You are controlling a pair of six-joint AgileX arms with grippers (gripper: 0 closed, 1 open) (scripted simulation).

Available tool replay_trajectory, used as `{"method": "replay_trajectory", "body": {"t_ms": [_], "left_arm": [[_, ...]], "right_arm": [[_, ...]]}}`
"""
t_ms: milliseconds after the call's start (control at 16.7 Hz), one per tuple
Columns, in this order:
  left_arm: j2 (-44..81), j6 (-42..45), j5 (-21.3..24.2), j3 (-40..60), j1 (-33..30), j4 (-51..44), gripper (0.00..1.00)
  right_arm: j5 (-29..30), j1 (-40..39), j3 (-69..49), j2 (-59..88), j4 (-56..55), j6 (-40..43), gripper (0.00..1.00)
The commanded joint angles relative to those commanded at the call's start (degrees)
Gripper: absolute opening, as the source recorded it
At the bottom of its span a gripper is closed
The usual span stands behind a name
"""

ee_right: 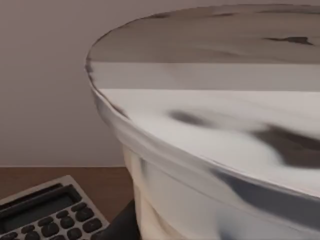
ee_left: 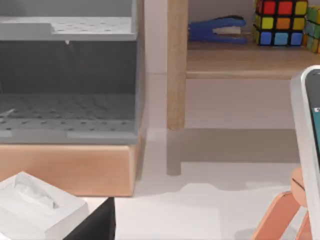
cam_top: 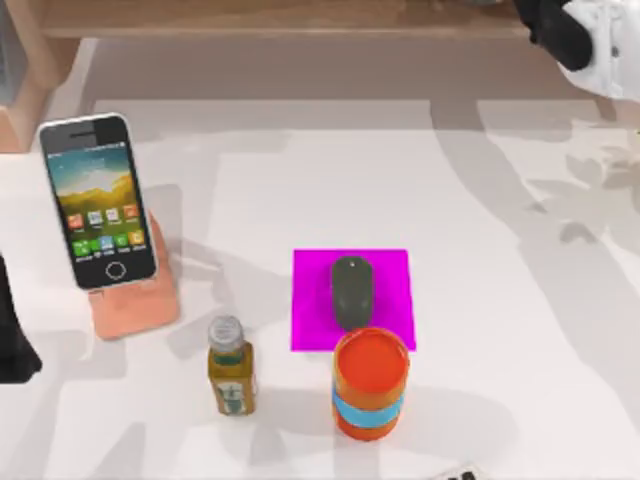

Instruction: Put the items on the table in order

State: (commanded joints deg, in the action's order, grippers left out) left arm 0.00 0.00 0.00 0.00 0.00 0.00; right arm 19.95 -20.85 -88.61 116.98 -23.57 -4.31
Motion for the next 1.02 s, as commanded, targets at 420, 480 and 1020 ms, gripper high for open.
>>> {"method": "replay_trajectory", "body": {"t_ms": [420, 480, 1020], "left_arm": [[0.00, 0.00, 0.00, 0.00, 0.00, 0.00, 1.00], [0.00, 0.00, 0.00, 0.00, 0.00, 0.00, 1.00], [0.00, 0.00, 0.00, 0.00, 0.00, 0.00, 1.00]], "right_arm": [[-8.21, -5.74, -3.34, 2.26, 1.22, -6.15, 0.00], [-8.59, -5.88, -3.36, 2.24, 0.97, -6.64, 0.00], [0.80, 0.51, 0.74, 0.23, -0.33, 1.12, 0.00]]}}
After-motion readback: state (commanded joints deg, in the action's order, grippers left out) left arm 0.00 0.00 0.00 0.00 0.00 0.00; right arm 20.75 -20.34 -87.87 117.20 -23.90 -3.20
